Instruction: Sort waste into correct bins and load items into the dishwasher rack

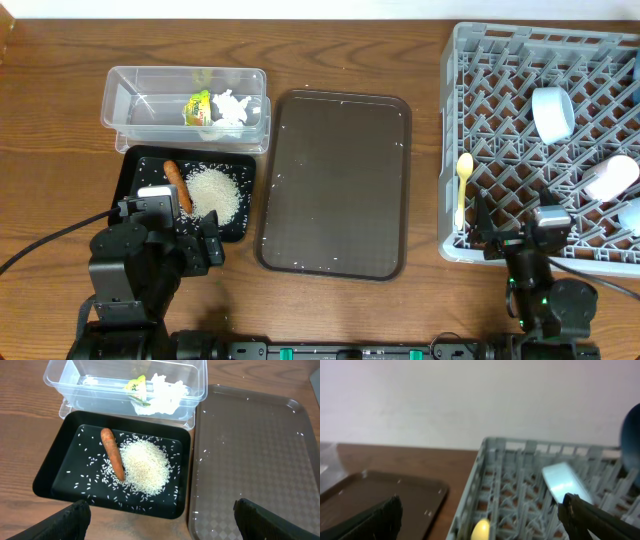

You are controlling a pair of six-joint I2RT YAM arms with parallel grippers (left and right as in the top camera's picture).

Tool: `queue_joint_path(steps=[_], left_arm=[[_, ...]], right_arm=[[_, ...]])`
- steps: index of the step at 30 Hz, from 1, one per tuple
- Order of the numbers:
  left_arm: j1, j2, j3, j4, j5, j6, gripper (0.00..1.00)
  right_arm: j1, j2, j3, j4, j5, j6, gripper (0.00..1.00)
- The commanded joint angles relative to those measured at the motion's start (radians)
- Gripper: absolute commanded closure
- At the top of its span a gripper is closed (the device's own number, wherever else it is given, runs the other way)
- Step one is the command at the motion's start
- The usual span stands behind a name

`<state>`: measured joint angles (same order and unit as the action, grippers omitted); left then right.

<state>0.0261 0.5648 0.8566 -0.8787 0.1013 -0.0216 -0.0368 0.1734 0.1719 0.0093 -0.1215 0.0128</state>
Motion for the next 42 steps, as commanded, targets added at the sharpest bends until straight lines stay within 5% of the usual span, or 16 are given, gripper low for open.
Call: queue_joint_path(steps=[1, 6, 14, 42], left_arm=[[0.003, -0.003, -0.002, 0.001, -0.008, 0.010, 0.06], [0.003, -0.003, -0.002, 0.001, -0.008, 0.010, 0.06], [0.003, -0.003, -0.002, 0.001, -0.008, 0.010, 0.06], [0.003, -0.003, -0.002, 0.001, -0.008, 0.010, 0.06]], right_arm=[[0.034, -0.037, -0.060, 0.057, 0.116, -0.023, 0.01], [0.038, -0.093, -0.169, 0.130, 0.110, -0.026, 0.01], [0.037, -0.127, -0.166, -0.093, 0.080, -0.062, 0.01], [0.038, -0.127, -0.166, -0.081, 0.080, -0.070, 0.01]])
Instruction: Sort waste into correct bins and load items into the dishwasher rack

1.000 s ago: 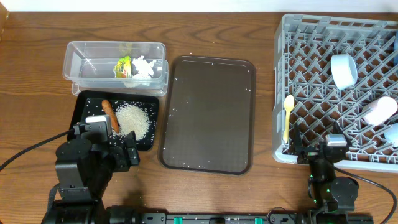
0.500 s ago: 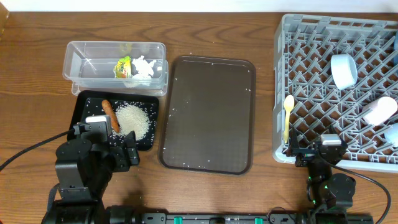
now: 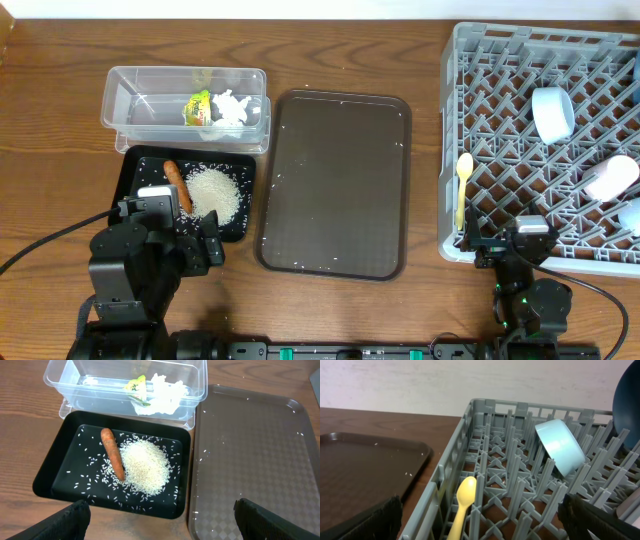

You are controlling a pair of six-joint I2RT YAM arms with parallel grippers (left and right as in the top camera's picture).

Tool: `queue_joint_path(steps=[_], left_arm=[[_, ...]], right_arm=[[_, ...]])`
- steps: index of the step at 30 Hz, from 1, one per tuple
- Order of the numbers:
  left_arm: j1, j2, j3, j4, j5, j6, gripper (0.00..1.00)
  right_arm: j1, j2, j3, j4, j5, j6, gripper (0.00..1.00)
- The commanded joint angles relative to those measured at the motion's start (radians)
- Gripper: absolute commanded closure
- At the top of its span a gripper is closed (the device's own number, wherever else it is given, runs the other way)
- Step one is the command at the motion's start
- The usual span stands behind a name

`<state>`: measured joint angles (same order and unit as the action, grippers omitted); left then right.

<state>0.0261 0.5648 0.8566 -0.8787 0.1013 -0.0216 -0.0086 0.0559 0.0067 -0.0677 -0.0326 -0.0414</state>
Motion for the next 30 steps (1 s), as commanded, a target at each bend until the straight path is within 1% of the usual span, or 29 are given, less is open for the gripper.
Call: queue_joint_path(steps=[1, 18, 23, 26, 30], left_arm=[[0.003, -0.003, -0.002, 0.001, -0.008, 0.010, 0.06], [0.003, -0.004, -0.002, 0.002, -0.008, 0.010, 0.06], [0.003, -0.031, -0.009, -0.013, -0.008, 0.010, 0.06], [0.003, -0.075, -0.054, 0.008, -0.008, 0.010, 0.06], [0.003, -0.169, -0.189, 0.101, -0.009, 0.010, 0.06]], right_arm=[[0.010, -0.010, -0.001, -0.004, -0.008, -0.016, 0.01], [0.010, -0.010, -0.001, -0.004, -0.008, -0.016, 0.01], [0.010, -0.010, -0.001, -0.004, -0.008, -0.016, 0.01], [0.010, -0.010, -0.001, -0.004, -0.008, -0.016, 0.01], [0.010, -0.010, -0.001, -0.004, -0.008, -0.016, 0.01]])
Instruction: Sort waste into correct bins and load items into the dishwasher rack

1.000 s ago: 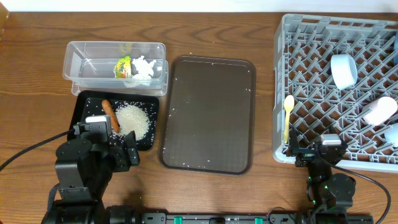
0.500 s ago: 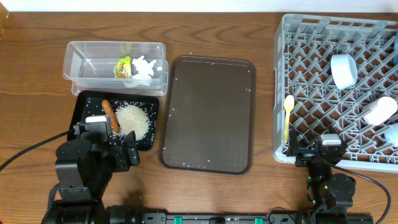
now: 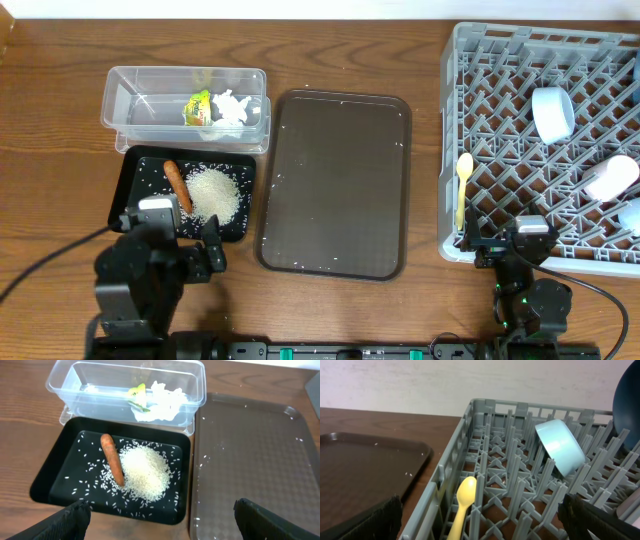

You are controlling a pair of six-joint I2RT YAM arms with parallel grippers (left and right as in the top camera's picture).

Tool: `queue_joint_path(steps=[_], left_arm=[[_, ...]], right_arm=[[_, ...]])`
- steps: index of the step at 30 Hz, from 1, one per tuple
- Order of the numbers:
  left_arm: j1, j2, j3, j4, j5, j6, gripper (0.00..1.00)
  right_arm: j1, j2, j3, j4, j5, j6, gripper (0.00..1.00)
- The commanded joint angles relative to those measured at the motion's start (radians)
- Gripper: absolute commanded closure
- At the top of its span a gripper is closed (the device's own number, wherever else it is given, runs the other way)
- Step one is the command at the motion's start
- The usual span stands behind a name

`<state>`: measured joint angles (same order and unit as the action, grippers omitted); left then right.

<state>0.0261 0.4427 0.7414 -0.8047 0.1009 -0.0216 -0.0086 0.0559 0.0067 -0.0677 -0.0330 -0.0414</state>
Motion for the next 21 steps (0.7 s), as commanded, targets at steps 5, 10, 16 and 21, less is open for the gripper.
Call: queue_joint_path(steps=[5, 10, 16, 21], left_arm=[[0.003, -0.192, -0.301, 0.234, -0.008, 0.010, 0.06], [0.003, -0.324, -0.489, 0.454, -0.008, 0.010, 0.06], [0.003, -0.409, -0.642, 0.678, -0.013, 0.027, 0.06], [0.003, -0.434, -0.739, 0.851, -0.016, 0.060, 0.06]], right_arm=[[0.010, -0.010, -0.001, -0.004, -0.008, -0.016, 0.01], [0.010, -0.010, -0.001, -0.004, -0.008, -0.016, 0.01], [0.010, -0.010, -0.001, -0.004, -0.008, -0.016, 0.01], [0.010, -0.010, -0.001, -0.004, -0.008, -0.016, 0.01]])
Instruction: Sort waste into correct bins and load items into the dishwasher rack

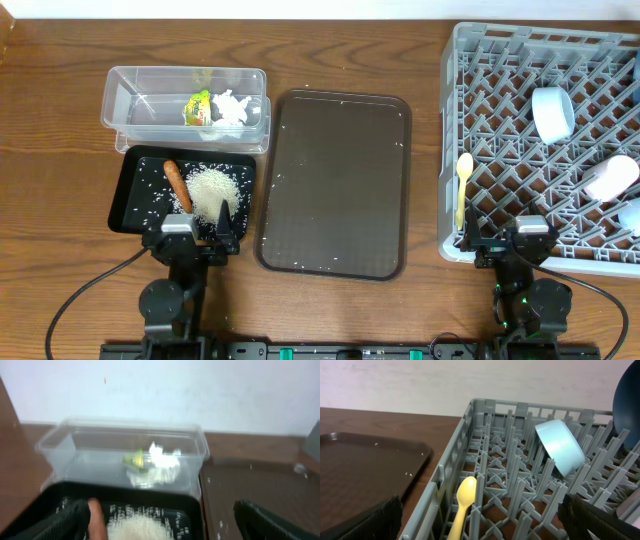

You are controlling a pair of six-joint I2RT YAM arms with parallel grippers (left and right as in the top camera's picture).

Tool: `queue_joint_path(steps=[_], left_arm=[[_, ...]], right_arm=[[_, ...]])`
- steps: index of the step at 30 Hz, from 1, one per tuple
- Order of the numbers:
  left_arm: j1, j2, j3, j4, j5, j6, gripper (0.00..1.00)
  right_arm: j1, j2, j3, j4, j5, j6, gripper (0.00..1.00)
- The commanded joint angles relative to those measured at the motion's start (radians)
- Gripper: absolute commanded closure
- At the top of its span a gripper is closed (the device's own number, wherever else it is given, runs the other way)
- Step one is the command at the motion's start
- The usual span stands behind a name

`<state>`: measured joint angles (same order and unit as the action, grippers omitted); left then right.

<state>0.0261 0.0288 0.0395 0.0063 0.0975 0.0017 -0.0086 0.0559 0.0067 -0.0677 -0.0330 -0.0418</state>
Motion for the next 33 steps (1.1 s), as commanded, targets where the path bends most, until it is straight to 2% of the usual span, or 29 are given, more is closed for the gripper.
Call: queue_joint_path(steps=[1, 5, 8, 33], left_arm=[[0.003, -0.021, -0.035, 0.034, -0.013, 0.051, 0.06], [0.003, -0.022, -0.035, 0.016, -0.013, 0.114, 0.06], [0.003, -0.027, -0.035, -0.074, -0.013, 0.112, 0.06], [0.003, -0.025, -0.035, -0.069, -0.012, 0.110, 0.06]], right_arm=[[0.010, -0.010, -0.001, -0.004, -0.008, -0.016, 0.01], [0.010, -0.010, -0.001, -0.004, -0.008, -0.016, 0.01], [0.010, -0.010, -0.001, -0.004, -0.008, -0.016, 0.01], [0.010, -0.010, -0.001, -0.004, -0.008, -0.016, 0.01]])
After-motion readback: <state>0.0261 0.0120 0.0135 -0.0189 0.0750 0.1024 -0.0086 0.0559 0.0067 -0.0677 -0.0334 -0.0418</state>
